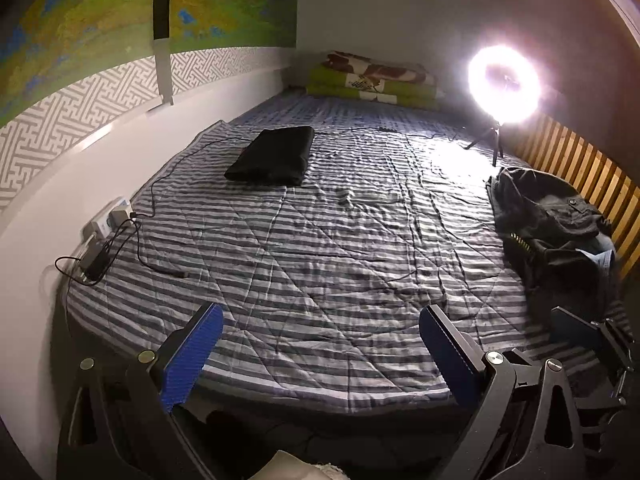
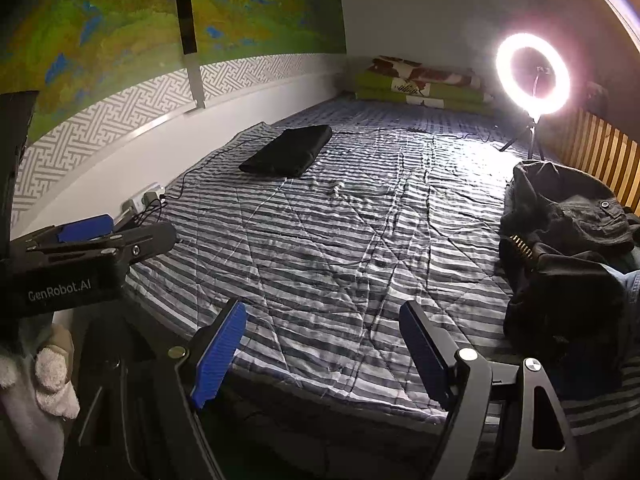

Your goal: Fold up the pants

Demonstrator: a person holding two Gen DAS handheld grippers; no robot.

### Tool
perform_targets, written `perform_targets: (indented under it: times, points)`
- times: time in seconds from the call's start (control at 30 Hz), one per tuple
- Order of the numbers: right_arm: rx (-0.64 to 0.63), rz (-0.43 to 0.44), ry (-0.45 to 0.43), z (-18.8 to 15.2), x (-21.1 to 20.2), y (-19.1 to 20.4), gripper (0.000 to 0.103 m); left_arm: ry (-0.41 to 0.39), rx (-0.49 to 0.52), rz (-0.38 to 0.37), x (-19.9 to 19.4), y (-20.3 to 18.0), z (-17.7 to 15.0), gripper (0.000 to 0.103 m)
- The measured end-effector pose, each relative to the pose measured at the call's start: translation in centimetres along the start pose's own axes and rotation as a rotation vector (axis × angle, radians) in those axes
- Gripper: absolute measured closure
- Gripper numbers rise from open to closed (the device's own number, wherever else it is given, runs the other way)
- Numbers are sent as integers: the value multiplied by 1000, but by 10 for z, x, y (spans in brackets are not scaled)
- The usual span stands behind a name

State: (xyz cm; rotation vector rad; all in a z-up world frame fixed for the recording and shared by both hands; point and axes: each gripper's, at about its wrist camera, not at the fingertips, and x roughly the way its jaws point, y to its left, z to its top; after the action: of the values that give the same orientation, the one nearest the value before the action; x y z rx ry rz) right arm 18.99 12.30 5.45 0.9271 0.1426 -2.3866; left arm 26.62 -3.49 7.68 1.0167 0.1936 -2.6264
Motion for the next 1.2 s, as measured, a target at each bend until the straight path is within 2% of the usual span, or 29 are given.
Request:
perform_targets:
  times: [1.2]
  points:
    - [33, -18, 46, -2, 19, 2, 27, 40, -15, -9, 24, 15, -3, 3]
